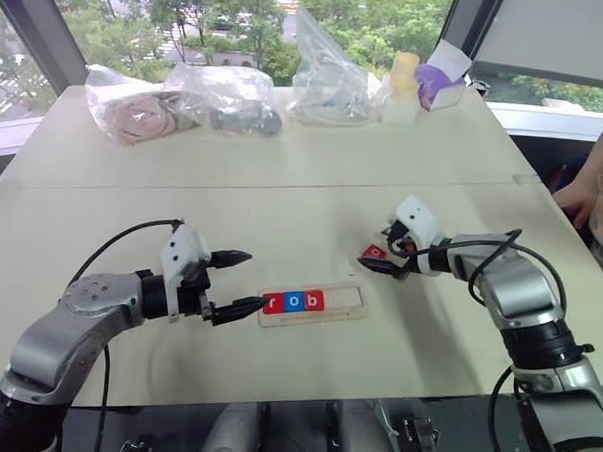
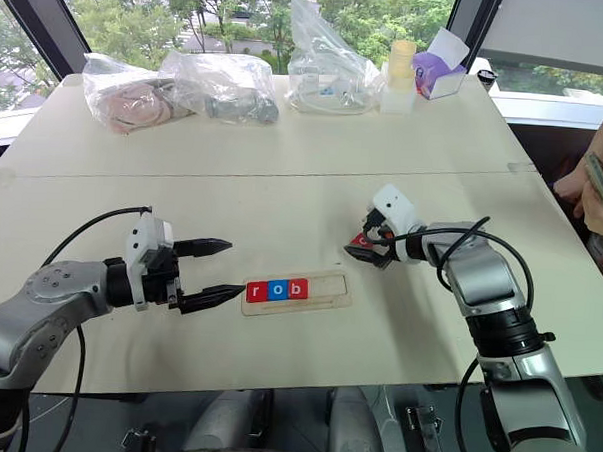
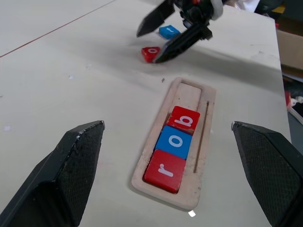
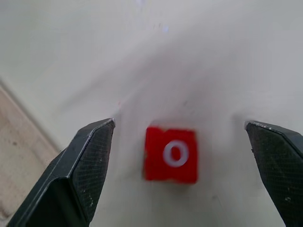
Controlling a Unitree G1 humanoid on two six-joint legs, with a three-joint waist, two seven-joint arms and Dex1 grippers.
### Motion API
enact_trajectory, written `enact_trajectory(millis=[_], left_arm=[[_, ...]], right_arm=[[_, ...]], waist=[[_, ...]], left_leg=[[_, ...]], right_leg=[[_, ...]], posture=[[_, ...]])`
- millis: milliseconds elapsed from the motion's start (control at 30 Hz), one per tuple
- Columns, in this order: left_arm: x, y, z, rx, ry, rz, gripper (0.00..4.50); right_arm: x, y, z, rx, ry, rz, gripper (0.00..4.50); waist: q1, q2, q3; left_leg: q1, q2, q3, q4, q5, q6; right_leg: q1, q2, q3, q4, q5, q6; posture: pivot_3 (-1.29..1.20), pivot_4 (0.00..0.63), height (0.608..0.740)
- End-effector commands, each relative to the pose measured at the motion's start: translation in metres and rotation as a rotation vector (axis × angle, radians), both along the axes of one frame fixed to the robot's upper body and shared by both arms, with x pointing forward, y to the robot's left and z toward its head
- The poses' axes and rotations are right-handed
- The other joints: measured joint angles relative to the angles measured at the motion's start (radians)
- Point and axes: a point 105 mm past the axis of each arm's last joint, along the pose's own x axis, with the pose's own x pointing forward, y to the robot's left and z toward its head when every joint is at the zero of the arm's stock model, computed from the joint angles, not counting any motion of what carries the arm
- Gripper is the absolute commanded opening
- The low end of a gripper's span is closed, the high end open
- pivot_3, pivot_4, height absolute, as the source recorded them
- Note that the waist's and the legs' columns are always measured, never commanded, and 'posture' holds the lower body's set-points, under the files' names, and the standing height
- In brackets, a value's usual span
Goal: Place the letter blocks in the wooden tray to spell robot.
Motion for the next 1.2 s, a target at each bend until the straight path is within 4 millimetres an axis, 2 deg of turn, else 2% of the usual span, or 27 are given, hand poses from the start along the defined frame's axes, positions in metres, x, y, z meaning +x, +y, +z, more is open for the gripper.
enact_trajectory(millis=[33,167,200,300,333,433,533,633,767,867,1100,1200], left_arm=[[0.0,-0.002,0.008,0.0,-0.048,-0.011,4.5],[0.0,-0.002,0.007,-0.001,-0.048,-0.008,4.5],[0.0,-0.002,0.007,-0.001,-0.048,-0.008,4.5],[0.001,-0.003,0.007,-0.001,-0.048,-0.008,4.5],[0.001,-0.003,0.007,-0.001,-0.049,-0.01,4.5],[0.001,-0.004,0.006,-0.001,-0.049,-0.012,4.5],[0.002,-0.005,0.004,-0.001,-0.047,-0.015,4.5],[0.002,-0.005,0.003,-0.004,-0.044,-0.018,4.5],[0.004,-0.007,0.001,-0.009,-0.037,-0.026,4.5],[0.005,-0.008,0.0,-0.011,-0.032,-0.039,4.5],[0.009,-0.01,-0.001,-0.008,-0.03,-0.066,4.5],[0.01,-0.011,-0.001,-0.007,-0.031,-0.07,4.5]], right_arm=[[-0.005,0.005,0.002,0.004,-0.01,-0.009,4.48],[-0.006,0.003,-0.003,-0.004,0.004,-0.045,4.48],[-0.005,0.001,-0.005,-0.01,0.007,-0.063,4.24],[-0.001,-0.002,-0.008,-0.01,0.011,-0.121,3.27],[0.0,-0.003,-0.007,-0.008,0.005,-0.142,2.64],[0.001,-0.005,-0.007,0.014,0.013,-0.2,1.14],[-0.009,-0.014,-0.01,0.001,0.035,-0.277,1.16],[-0.035,-0.03,-0.019,-0.026,0.099,-0.397,1.16],[-0.073,-0.037,-0.025,-0.027,0.174,-0.53,1.16],[-0.089,-0.034,-0.027,-0.003,0.18,-0.574,1.16],[-0.101,-0.017,-0.033,0.088,0.197,-0.576,1.16],[-0.1,-0.015,-0.033,0.112,0.197,-0.593,2.64]], waist=[[-0.001,0.0,0.0],[-0.001,0.0,0.0],[-0.001,0.0,0.0],[-0.001,0.0,0.0],[-0.001,0.0,0.0],[-0.001,0.0,0.0],[0.001,0.0,0.0],[0.014,0.0,-0.001],[0.026,-0.001,-0.001],[0.024,-0.001,-0.002],[0.021,-0.002,-0.002],[0.02,-0.002,-0.003]], left_leg=[[0.0,0.0,0.0,0.0,0.0,0.0],[0.0,0.0,0.0,0.0,0.0,0.0],[0.0,0.0,0.0,0.0,0.0,0.0],[0.0,0.0,0.0,0.0,0.0,0.0],[0.0,0.0,0.0,0.0,0.0,0.0],[0.001,0.0,0.0,0.0,0.0,0.0],[0.001,0.0,0.0,0.0,0.0,0.0],[0.001,0.0,-0.002,0.0,0.0,0.0],[0.0,0.0,-0.002,0.0,0.0,0.0],[0.001,0.0,-0.002,0.0,0.0,0.0],[0.002,0.0,-0.002,0.0,0.0,0.0],[0.002,0.0,-0.002,0.0,0.0,0.0]], right_leg=[[0.0,0.0,0.0,0.0,0.0,0.0],[0.0,0.0,0.0,0.0,0.0,0.0],[0.0,0.0,0.0,0.0,0.0,0.0],[0.0,0.0,0.0,0.0,0.0,0.001],[0.0,0.0,0.0,0.0,0.0,0.0],[0.001,0.001,0.0,0.0,0.0,0.0],[0.001,0.001,0.0,0.0,0.0,0.0],[0.002,0.0,-0.001,0.0,0.0,0.0],[0.002,0.0,-0.001,-0.001,0.0,0.0],[0.002,0.0,-0.002,-0.001,-0.001,0.0],[0.003,0.001,-0.003,-0.001,-0.001,-0.001],[0.003,0.001,-0.002,-0.001,-0.001,0.0]], posture=[[0.0,0.15,0.74],[0.0,0.15,0.74],[0.0,0.15,0.74],[0.0,0.15,0.74],[0.0,0.15,0.74],[0.0,0.15,0.74],[0.0,0.15,0.74],[0.0,0.15,0.74],[0.0,0.15,0.74],[0.0,0.15,0.74],[0.0,0.15,0.74],[0.0,0.15,0.74]])
